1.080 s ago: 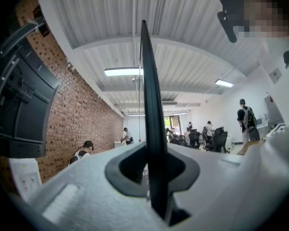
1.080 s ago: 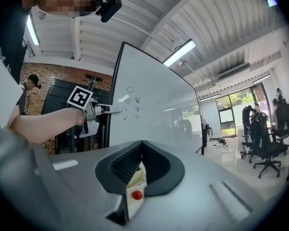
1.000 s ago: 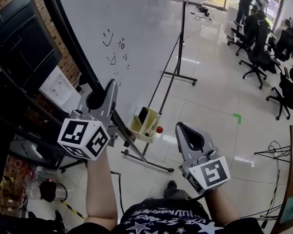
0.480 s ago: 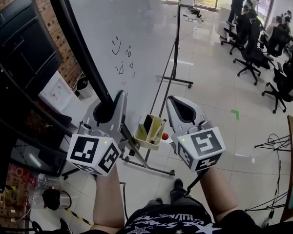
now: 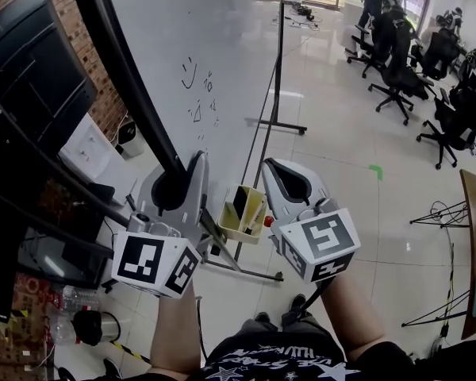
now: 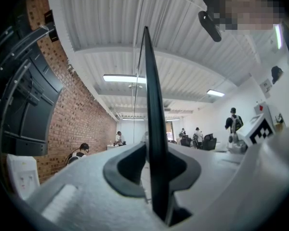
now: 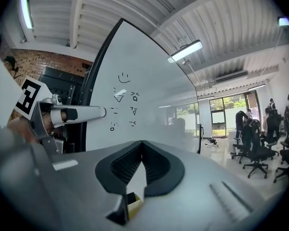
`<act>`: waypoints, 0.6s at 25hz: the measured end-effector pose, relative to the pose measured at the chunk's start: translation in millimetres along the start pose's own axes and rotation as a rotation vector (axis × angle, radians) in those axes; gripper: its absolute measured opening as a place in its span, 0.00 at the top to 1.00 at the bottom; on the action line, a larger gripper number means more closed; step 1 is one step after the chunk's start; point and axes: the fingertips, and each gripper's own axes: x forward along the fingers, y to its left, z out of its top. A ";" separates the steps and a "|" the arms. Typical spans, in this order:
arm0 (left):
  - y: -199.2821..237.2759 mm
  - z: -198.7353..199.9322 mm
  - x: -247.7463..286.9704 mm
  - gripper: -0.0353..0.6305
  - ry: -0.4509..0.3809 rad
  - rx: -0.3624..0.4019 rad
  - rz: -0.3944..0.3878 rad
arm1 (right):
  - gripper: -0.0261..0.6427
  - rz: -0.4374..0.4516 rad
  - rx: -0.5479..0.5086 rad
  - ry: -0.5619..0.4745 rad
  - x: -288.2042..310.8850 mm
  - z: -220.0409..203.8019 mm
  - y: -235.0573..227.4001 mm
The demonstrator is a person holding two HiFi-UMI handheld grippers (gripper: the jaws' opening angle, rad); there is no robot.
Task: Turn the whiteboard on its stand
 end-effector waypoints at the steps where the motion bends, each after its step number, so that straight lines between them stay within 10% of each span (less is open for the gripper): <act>1: -0.5 1.3 -0.6 0.85 0.002 0.000 0.000 | 0.95 0.000 -0.004 0.000 -0.3 1.9 -1.0; 15: -4.9 5.7 -11.1 0.88 0.033 0.016 0.029 | 0.95 0.085 0.015 -0.005 3.5 6.3 -2.3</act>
